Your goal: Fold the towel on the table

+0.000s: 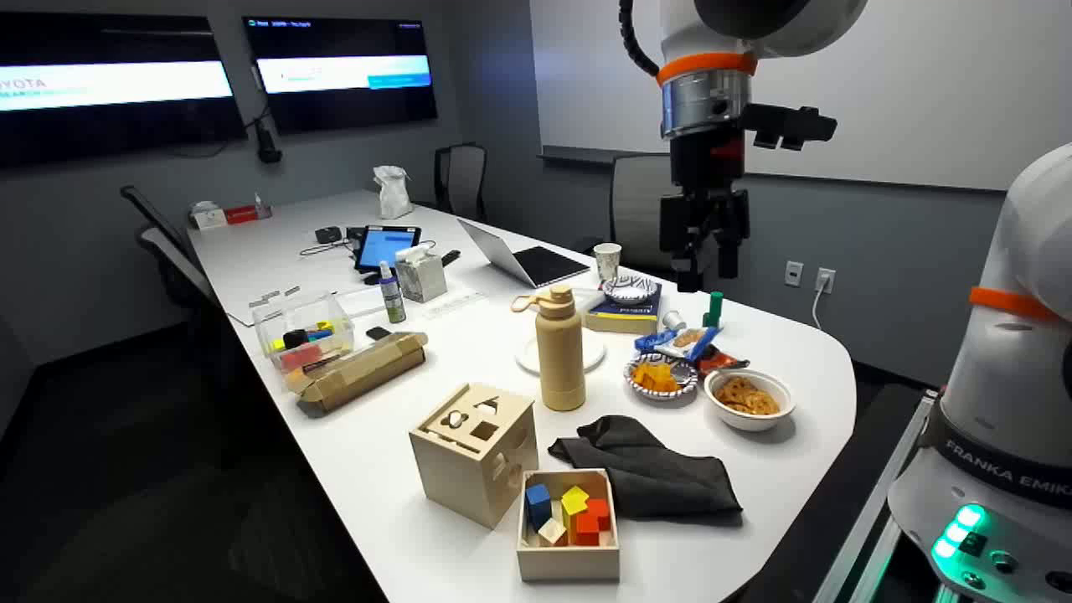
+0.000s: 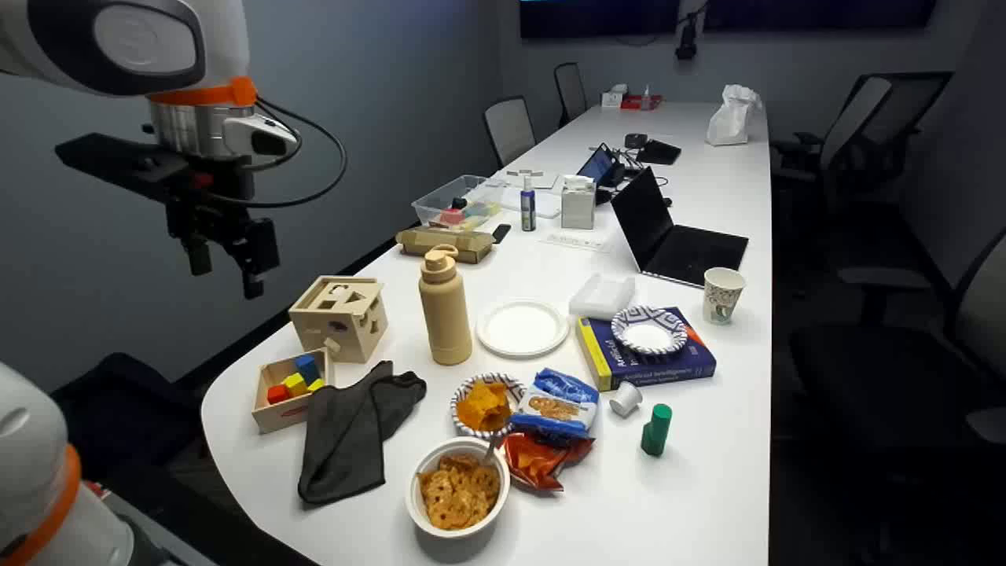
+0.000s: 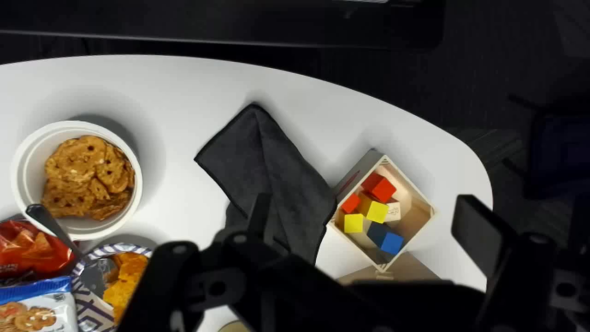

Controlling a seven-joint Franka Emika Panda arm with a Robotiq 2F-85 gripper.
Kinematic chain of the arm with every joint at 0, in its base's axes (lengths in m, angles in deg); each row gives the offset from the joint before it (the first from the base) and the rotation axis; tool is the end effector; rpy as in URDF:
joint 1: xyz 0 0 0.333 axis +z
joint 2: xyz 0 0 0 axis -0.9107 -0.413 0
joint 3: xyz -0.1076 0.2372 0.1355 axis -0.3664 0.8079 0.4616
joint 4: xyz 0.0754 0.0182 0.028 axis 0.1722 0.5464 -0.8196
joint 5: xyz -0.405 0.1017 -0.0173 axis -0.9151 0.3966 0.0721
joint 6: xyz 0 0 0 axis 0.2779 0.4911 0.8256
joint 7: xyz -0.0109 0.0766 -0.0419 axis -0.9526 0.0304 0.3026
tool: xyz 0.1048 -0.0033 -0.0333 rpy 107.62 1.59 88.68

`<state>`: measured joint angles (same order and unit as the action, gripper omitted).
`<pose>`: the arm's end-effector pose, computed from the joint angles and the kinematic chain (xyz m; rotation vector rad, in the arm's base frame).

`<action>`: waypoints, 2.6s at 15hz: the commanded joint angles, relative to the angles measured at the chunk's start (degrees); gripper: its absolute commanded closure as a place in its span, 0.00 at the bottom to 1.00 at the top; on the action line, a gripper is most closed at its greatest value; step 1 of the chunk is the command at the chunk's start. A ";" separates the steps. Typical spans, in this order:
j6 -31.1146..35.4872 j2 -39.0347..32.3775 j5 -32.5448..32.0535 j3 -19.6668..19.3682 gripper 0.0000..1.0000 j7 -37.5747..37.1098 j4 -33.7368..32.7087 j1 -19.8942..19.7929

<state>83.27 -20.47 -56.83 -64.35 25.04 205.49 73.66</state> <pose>0.3297 0.0783 0.3723 -2.9924 -0.0602 0.2510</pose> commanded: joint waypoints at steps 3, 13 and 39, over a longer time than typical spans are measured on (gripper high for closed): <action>-0.18 0.01 0.32 0.52 0.00 0.33 -0.09 -0.59; -0.18 0.01 0.31 0.52 0.00 0.34 -0.09 -0.59; 42.55 -55.67 21.47 1.01 0.00 21.67 -10.94 -3.38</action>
<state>124.37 -68.40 -38.72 -65.45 43.60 199.49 73.19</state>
